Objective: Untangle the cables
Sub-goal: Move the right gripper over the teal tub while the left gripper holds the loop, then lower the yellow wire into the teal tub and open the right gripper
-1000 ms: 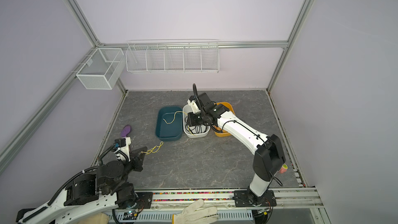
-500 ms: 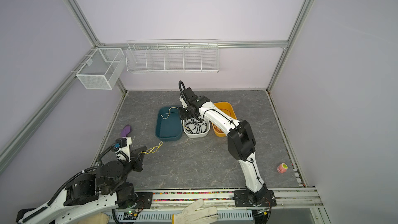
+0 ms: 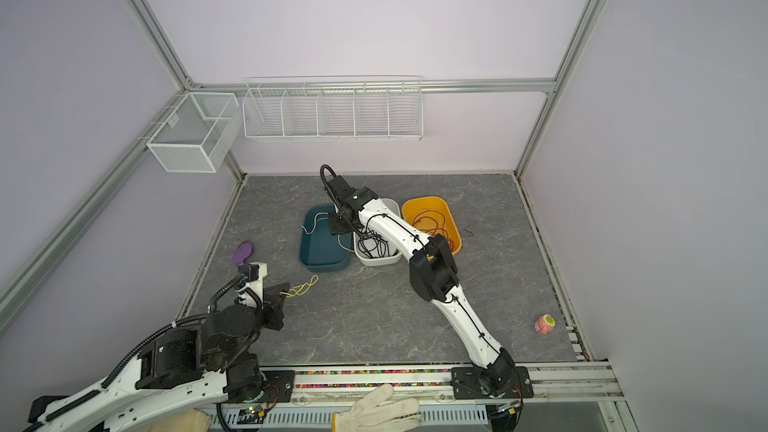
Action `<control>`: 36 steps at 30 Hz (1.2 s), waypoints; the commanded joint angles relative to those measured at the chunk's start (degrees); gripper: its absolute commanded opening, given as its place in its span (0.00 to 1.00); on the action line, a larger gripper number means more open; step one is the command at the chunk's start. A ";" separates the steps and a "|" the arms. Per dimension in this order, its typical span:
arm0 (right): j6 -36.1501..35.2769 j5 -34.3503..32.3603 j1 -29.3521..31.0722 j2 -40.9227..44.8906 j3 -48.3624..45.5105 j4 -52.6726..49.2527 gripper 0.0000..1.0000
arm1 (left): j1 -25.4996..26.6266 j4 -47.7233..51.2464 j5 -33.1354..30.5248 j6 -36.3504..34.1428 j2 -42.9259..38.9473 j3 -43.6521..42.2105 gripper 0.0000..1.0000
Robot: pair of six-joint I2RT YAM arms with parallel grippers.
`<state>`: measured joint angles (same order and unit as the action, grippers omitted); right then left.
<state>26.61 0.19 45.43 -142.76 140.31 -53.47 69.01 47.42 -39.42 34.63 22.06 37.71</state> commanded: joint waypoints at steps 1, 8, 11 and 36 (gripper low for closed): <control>2.20 -0.90 0.43 -1.83 3.30 -2.52 0.07 | 0.07 0.47 -0.83 -1.00 -0.20 1.40 0.00; 2.25 -0.49 0.47 0.50 2.32 -3.63 0.07 | 0.07 0.66 -0.40 -0.96 -0.52 1.40 0.00; 2.21 -2.80 0.85 4.96 -3.54 0.80 0.07 | 0.07 0.47 -0.40 -0.95 -1.10 1.22 0.00; 6.00 -0.09 4.00 -7.06 11.42 0.20 0.07 | 0.07 1.80 -0.50 -0.90 -2.13 2.45 0.00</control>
<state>31.44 -0.34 48.97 -148.88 150.95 -56.12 69.01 47.51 -39.40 34.22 19.88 38.74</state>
